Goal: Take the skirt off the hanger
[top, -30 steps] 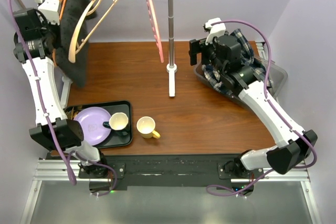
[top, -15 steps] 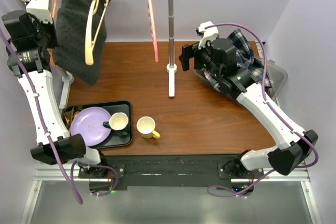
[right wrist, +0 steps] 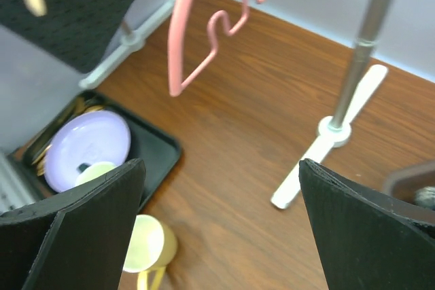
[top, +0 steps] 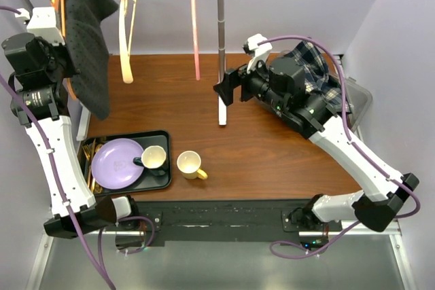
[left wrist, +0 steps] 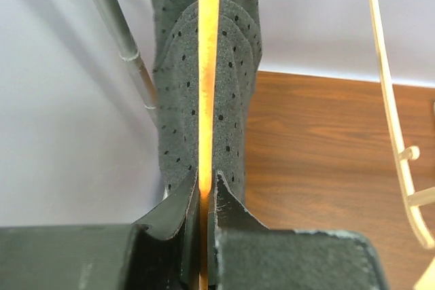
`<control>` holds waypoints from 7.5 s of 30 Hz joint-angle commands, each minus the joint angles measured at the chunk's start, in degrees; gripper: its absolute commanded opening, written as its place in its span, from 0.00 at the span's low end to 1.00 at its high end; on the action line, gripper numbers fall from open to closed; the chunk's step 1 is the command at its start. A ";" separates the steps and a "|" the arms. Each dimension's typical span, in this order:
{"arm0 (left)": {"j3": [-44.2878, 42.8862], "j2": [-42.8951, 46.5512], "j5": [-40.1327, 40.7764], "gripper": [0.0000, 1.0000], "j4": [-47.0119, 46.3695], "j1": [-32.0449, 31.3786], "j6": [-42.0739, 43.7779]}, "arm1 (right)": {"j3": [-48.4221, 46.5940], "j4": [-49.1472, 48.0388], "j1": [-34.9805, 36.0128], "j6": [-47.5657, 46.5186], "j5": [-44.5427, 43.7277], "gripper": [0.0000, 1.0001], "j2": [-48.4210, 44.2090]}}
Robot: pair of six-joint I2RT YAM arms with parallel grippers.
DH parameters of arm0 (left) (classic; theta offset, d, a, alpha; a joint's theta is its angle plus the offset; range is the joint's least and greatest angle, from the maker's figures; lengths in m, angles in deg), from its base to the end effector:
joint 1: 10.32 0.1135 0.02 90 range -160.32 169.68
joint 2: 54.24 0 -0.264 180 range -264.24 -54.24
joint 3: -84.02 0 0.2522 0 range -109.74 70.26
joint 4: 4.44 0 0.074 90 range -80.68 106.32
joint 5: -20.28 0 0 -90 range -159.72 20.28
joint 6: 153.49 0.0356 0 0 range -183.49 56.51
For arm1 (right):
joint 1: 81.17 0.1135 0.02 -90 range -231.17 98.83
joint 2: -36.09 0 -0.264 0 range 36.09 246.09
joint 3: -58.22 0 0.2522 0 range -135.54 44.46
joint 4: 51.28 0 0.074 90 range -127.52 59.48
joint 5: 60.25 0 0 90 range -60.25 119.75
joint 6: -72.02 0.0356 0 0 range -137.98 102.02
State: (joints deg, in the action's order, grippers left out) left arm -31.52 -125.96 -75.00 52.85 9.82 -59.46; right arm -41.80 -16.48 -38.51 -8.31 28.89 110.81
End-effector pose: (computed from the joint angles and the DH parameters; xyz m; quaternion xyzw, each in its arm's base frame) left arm 0.2129 0.0746 0.5133 -0.0817 0.7806 0.0942 0.6125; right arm 0.2111 0.1938 0.4579 -0.2121 0.7332 0.2798 0.5824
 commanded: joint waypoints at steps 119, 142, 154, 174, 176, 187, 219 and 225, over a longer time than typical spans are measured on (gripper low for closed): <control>-15.20 -18.00 -9.75 0.00 -5.38 -0.37 -5.79 | 18.23 -39.23 37.33 -30.58 1.84 0.00 -30.16; 11.67 1.49 -5.54 1.00 -17.33 -0.28 -6.58 | 14.28 -46.80 33.83 -60.91 -34.12 0.00 -17.77; 12.56 4.56 -5.97 1.00 -11.18 -0.28 -12.20 | 2.59 -35.64 3.35 -52.13 -27.79 0.00 -8.99; 43.06 30.68 1.93 0.98 -31.76 -0.45 -17.39 | -27.99 -31.32 -25.42 -52.91 -23.40 0.00 13.86; 44.11 30.68 2.38 0.98 -31.66 -0.63 -18.27 | -29.66 -32.89 -26.21 -54.58 -22.87 0.00 15.19; 41.75 27.96 11.60 0.99 -29.38 -3.44 -16.43 | -33.71 -39.85 -30.17 -60.29 -19.00 0.00 21.69; 47.55 28.31 21.45 0.99 -30.17 -9.15 -14.49 | 16.13 -9.11 -39.22 -4.84 -19.36 0.02 30.74; 47.99 28.83 22.50 1.00 -30.26 -9.42 -14.32 | 11.03 -2.68 -41.07 -1.51 -15.22 0.14 34.62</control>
State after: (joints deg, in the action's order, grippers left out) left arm 15.85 -98.03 -54.43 25.20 0.88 -74.80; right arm -29.01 -31.67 -78.60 -16.24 9.21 142.57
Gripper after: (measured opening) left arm 0.993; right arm 0.061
